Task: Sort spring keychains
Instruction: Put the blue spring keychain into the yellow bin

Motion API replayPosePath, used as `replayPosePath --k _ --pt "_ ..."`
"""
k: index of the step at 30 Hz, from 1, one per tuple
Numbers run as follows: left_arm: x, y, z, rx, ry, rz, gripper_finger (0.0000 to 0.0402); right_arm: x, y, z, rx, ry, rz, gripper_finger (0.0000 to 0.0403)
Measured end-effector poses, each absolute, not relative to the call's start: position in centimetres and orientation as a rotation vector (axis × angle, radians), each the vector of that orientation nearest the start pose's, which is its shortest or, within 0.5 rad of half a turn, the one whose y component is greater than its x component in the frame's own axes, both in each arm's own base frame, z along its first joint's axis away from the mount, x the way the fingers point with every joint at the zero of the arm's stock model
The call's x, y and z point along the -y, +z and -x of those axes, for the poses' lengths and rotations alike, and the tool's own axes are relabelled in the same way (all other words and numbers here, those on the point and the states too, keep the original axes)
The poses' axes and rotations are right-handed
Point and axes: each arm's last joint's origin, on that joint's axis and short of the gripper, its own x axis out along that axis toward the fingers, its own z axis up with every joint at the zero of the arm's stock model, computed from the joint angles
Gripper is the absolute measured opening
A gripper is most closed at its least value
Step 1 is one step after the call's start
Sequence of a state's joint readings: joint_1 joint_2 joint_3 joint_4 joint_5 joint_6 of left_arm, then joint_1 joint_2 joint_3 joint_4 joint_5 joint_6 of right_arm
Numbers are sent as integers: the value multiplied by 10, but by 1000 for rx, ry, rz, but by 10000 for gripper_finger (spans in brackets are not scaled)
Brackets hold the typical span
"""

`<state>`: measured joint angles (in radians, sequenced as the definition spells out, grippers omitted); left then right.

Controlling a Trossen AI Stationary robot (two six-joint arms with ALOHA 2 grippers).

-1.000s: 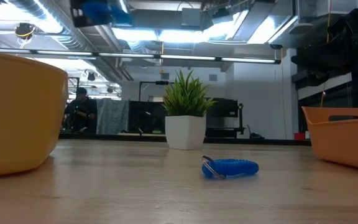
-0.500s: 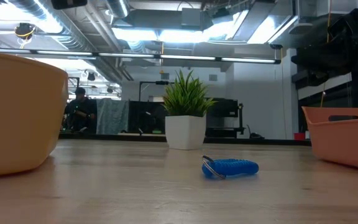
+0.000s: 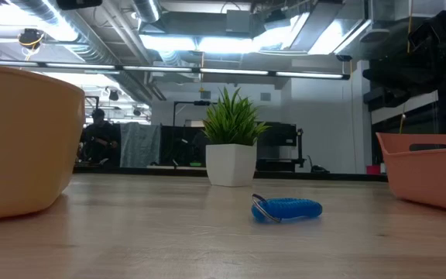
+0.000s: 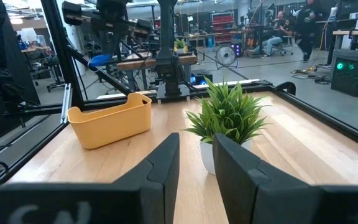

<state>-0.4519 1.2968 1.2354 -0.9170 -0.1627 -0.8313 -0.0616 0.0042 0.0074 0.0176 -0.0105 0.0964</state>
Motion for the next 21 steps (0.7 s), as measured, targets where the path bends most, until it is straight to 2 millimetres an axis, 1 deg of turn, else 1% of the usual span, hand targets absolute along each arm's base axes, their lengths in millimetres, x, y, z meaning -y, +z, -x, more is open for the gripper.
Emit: replayPosePath --k 8,15,21 --pt "103 318 -220 -1050 240 546 20 6 167 -97 24 -50 -96 97" --pt "106 315 -213 -1101 302 615 20 6 167 -97 23 -50 -96 97" --pt "107 311 -203 -1158 435 706 20 6 167 -97 23 -50 -96 97"
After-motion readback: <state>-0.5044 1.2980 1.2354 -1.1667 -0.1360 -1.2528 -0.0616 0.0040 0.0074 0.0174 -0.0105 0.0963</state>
